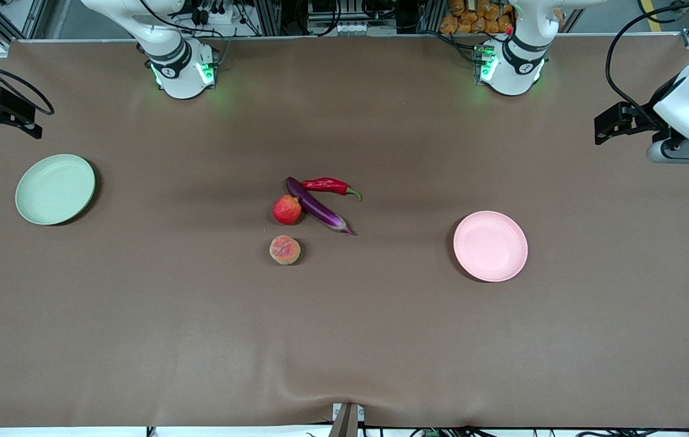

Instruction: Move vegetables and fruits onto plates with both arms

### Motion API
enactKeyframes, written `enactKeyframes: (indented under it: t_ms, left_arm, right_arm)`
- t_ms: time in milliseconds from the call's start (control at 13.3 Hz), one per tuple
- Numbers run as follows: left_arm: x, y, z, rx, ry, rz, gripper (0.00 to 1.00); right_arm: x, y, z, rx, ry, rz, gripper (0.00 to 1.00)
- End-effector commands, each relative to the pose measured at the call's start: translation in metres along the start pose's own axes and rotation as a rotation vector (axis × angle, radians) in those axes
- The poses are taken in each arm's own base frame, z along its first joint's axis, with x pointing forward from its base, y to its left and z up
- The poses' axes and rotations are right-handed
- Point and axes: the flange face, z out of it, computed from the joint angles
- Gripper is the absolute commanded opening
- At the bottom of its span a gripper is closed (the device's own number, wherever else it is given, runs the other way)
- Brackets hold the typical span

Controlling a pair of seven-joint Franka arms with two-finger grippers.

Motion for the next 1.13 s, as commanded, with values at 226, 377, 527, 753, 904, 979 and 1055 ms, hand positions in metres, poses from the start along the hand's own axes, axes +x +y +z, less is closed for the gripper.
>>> enactKeyframes:
  t_ms: [226,377,527,753,904,979,1055]
  left_arm:
    - [-0.003,0.002,-0.014,-0.004,0.031,0.019,1.0]
    - [-0.002,0.007,-0.016,-0.004,0.039,0.022,1.0]
    - [0.001,0.01,-0.017,-0.002,0.052,0.017,1.0]
    - [0.001,0.004,-0.018,-0.002,0.055,0.004,1.0]
    - [0.001,0.013,-0.017,0.0,0.054,0.013,1.0]
    - [0.001,0.027,-0.016,0.0,0.052,0.023,1.0]
    - [0.002,0.054,-0.01,0.003,0.042,0.016,1.0]
  right_arm:
    - [-0.001,0.005,-0.002,0.012,-0.008,-0.001,1.0]
    - [-0.001,0.004,-0.002,0.012,-0.009,-0.001,1.0]
    - [-0.001,0.004,-0.002,0.012,-0.009,-0.001,1.0]
    - [-0.001,0.004,-0.002,0.012,-0.009,-0.001,1.0]
    - [-0.001,0.004,-0.002,0.012,-0.012,-0.002,1.0]
    - [-0.001,0.004,-0.002,0.012,-0.012,-0.001,1.0]
    - [-0.001,0.004,-0.002,0.012,-0.012,-0.002,1.0]
